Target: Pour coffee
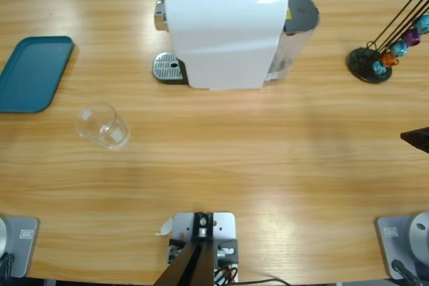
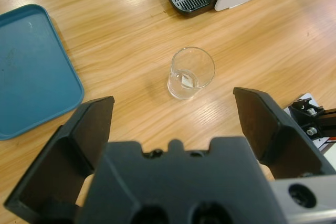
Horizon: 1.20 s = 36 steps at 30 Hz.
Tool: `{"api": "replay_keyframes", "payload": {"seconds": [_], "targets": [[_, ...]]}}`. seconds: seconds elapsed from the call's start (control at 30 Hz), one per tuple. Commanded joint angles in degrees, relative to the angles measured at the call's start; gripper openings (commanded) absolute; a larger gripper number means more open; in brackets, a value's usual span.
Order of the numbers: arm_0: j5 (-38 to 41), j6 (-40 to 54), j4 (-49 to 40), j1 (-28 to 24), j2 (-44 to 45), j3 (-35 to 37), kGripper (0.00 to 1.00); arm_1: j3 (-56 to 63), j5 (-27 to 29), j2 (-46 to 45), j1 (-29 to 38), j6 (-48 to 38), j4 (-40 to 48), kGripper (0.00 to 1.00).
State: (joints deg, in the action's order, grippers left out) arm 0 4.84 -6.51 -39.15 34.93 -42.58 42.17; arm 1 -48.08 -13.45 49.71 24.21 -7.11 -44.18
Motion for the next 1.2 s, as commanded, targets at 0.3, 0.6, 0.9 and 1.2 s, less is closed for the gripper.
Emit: {"api": "replay_keyframes", "payload": {"seconds": [0.3, 0.6, 0.9, 1.2], "targets": [[0.8, 0.2, 0.5, 0.0, -2.1, 1.0, 1.000, 2.2, 0.4, 1.5, 0.6, -1.2, 0.2, 1.000], [2.5, -31.7, 11.1, -1.4, -17.4, 13.3, 1.000, 2.0, 0.6, 2.5, 0.6, -1.7, 0.2, 1.000], [9.3, -52.9, 27.9, -4.3, -37.1, 15.2, 0.931, 2.0, 1.4, 2.7, 0.6, -2.4, 0.1, 1.000], [29.5, -53.3, 41.8, -5.9, -52.2, 15.8, 0.935, 1.9, 1.7, 3.7, 0.6, -2.8, 0.1, 1.000]]}}
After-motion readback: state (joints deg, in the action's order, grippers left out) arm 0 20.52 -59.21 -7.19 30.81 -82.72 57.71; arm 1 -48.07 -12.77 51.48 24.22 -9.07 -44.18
